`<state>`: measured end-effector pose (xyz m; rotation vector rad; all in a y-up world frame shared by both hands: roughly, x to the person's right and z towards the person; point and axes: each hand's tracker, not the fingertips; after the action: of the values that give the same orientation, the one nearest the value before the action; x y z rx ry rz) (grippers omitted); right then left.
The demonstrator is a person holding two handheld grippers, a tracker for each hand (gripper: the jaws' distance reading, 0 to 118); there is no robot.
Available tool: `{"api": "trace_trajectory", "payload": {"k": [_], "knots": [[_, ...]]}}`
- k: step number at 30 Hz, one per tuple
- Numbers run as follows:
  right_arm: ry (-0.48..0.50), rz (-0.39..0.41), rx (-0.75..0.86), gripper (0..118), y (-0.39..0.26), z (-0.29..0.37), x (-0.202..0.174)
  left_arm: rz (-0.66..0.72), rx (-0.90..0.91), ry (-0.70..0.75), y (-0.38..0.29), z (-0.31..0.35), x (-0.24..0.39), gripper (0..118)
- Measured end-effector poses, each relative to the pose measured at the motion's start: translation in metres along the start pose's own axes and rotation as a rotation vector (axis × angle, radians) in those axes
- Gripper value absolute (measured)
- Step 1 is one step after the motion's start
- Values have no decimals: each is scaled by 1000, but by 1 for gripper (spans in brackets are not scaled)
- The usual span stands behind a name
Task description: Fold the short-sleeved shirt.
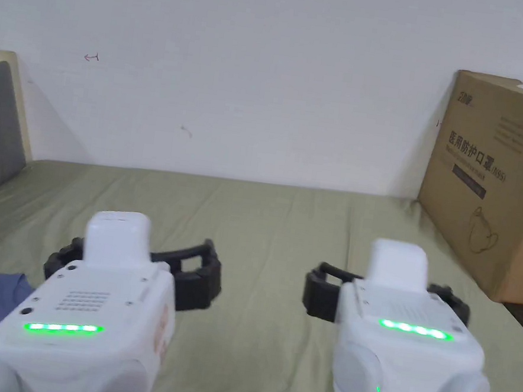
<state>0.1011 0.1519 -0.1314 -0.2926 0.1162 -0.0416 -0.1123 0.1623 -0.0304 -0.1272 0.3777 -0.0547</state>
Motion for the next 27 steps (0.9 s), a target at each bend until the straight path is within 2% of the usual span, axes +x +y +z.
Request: {"api": "trace_trajectory", "payload": {"k": [1,2,6,9,12,14,15,16,17,18,20,23,27], "knots": [[2,8,54,118,-9,1,6,-71,23,-19,-1,2,7,118],[24,37,86,118,-16,4,11,-73,54,-40,-3,4,10,118],[16,159,162,118,-19,19,4,20,40,-27,0,8,9,118],[67,175,250,118,-16,27,3,31,48,-31,3,11,5,118],[36,201,242,118,-11,29,-2,26,90,-37,1,15,2,118],[63,188,255,116,-12,30,2,15,34,22,3,18,4,111],[81,168,244,111,-11,29,4,7,4,30,3,18,4,97],[101,131,213,83,-10,29,6,15,19,7,1,19,2,58],[149,106,197,39,-9,30,10,29,28,-11,-3,21,1,22],[143,95,201,0,-10,30,11,28,34,-11,-5,21,2,0],[34,103,195,0,-11,23,12,4,20,95,-8,17,5,0],[146,45,160,0,-9,22,23,38,33,26,-10,16,-2,0],[137,72,163,0,-5,22,17,63,6,6,-7,13,-6,0]]}}
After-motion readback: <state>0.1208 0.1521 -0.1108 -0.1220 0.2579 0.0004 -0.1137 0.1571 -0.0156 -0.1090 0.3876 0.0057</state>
